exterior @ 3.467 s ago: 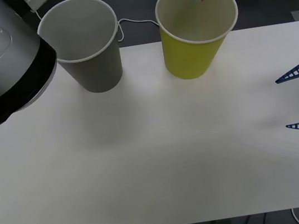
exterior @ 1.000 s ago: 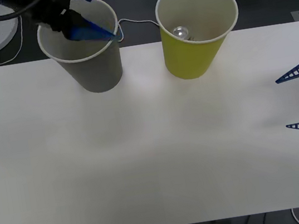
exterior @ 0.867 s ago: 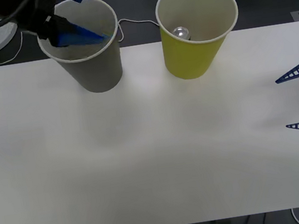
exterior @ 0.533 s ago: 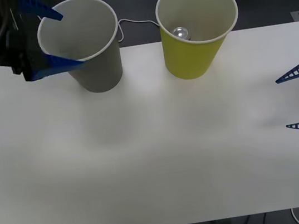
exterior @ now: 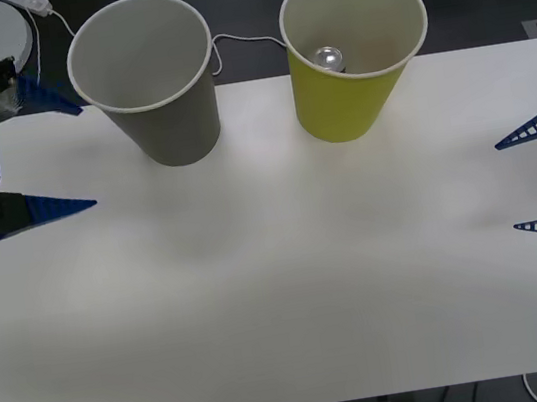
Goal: Put the can into the green bin and the plastic bottle into the gray bin
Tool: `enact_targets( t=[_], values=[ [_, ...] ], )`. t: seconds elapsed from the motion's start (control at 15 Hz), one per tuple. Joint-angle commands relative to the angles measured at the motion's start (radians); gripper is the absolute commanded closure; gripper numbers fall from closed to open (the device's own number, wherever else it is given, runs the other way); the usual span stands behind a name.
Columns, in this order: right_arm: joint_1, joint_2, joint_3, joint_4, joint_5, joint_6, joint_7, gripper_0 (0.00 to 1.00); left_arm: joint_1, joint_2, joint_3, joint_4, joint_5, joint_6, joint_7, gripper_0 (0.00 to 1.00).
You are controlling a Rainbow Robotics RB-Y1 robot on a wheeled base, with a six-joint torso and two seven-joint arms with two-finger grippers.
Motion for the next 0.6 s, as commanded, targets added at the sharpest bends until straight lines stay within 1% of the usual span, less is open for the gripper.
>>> enact_targets(
  t=[0.07, 0.4, 0.6],
  values=[
    [0.0, 0.0, 0.0, 0.0, 0.0, 0.0, 0.0, 0.0, 0.093, 0.0, 0.039, 0.0, 0.026, 0.0, -0.102, 0.0],
    [0.0, 0.0, 0.0, 0.0, 0.0, 0.0, 0.0, 0.0, 0.208, 0.0, 0.075, 0.0, 0.015, 0.0, -0.266, 0.0],
    [0.0, 0.0, 0.0, 0.0, 0.0, 0.0, 0.0, 0.0, 0.24, 0.0, 0.082, 0.0, 0.012, 0.0, -0.3, 0.0]
  ],
)
